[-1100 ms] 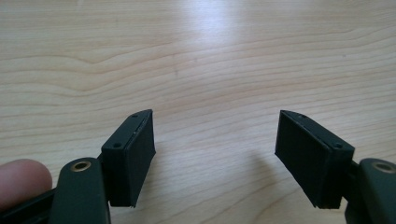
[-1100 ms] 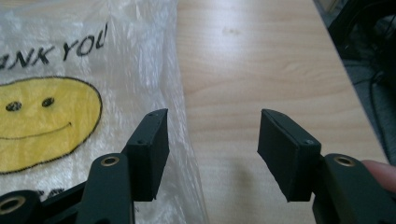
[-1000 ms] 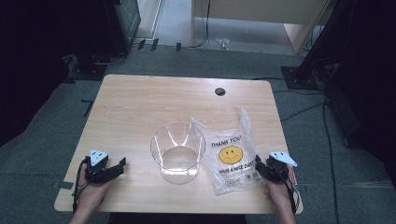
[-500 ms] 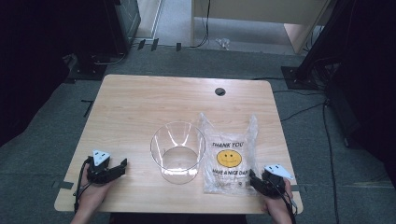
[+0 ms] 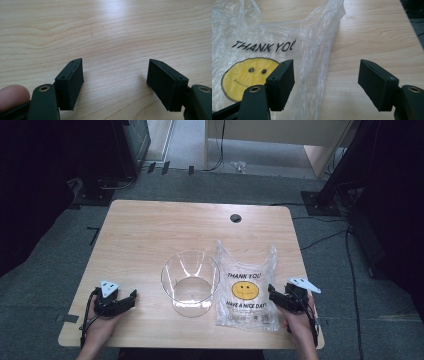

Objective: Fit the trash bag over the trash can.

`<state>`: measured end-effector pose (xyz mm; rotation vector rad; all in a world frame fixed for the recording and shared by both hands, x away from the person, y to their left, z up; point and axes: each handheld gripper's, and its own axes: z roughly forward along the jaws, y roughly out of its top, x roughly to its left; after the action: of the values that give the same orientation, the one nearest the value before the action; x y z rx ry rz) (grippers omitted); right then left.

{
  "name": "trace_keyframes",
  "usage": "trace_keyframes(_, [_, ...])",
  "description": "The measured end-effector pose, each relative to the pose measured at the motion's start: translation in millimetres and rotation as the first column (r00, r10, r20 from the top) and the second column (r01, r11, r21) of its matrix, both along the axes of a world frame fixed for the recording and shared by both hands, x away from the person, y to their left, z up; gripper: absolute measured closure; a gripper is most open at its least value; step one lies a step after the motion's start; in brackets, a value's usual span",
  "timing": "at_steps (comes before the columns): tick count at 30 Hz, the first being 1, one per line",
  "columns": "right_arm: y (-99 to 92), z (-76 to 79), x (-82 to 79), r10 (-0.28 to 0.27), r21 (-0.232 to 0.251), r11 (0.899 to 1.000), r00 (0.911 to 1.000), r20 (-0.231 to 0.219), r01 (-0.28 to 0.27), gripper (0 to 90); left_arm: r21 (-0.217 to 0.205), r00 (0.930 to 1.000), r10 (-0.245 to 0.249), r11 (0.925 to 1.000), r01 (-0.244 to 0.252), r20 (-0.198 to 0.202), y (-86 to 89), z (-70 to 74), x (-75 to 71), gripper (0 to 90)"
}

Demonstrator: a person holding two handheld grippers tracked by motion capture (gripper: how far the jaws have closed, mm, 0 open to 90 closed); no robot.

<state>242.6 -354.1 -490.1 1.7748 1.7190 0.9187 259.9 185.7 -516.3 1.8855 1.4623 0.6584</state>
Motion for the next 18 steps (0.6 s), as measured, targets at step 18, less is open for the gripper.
trace_keyframes(18, [42.6, -23.5, 24.8, 0.056, 0.051, 0.997, 0.9967, -0.059, -0.053, 25.6, 0.004, 1.0, -0.005, 1.0, 0.005, 0.001, -1.3, -0.1, 0.1, 28.8])
